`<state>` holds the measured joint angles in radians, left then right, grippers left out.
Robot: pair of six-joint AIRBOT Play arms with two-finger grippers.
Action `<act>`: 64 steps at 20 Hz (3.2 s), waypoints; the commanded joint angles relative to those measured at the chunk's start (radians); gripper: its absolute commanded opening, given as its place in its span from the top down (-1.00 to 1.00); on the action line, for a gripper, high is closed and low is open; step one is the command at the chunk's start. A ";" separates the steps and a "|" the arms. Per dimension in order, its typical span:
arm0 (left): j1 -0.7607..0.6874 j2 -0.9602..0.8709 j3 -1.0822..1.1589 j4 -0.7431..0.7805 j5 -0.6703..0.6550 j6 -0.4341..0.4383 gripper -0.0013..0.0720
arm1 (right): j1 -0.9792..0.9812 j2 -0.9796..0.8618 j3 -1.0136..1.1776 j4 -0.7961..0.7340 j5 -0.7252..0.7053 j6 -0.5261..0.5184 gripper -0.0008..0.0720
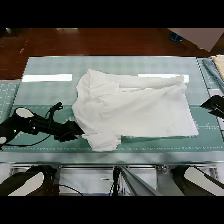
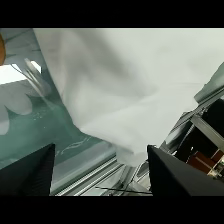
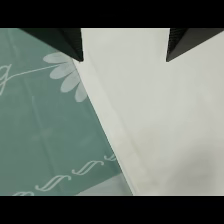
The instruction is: Fold the shirts.
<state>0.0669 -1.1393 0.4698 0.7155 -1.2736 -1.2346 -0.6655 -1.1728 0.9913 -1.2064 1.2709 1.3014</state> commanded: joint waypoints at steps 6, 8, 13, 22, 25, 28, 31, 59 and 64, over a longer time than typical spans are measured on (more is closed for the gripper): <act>-0.003 -0.006 0.000 0.003 -0.004 0.000 -0.99 | 0.000 0.001 0.000 0.019 0.005 -0.006 -0.67; -0.003 -0.009 0.000 0.002 0.021 -0.001 -0.99 | 0.000 0.001 0.000 0.019 0.004 -0.006 -0.67; -0.086 -0.090 0.002 -0.037 0.127 -0.016 -0.99 | 0.000 0.001 0.000 0.020 0.025 -0.006 -0.67; -0.134 -0.169 0.005 -0.126 0.213 0.095 0.85 | -0.029 0.003 -0.030 -0.096 0.133 -0.015 -0.60; -0.121 -0.124 0.006 -0.125 0.192 0.128 0.85 | -0.179 0.003 -0.112 0.035 0.146 -0.048 -0.60; -0.121 -0.096 0.006 -0.126 0.190 0.128 0.85 | -0.315 0.003 -0.179 0.129 0.137 -0.095 -0.60; -0.121 -0.092 0.006 -0.126 0.189 0.128 0.85 | -0.364 0.003 -0.197 0.116 0.111 -0.111 -0.60; -0.121 -0.088 0.166 -0.125 0.154 0.150 0.85 | -0.101 -0.155 -0.348 0.421 -0.272 -0.093 0.91; -0.063 -0.005 0.364 -0.144 0.098 0.154 0.85 | -0.101 0.098 -0.245 0.783 -0.098 -0.216 0.91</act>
<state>-0.0307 -1.1919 0.7216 0.5892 -1.1355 -1.0836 -0.7742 -1.1976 0.6884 -0.6704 1.0729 1.1610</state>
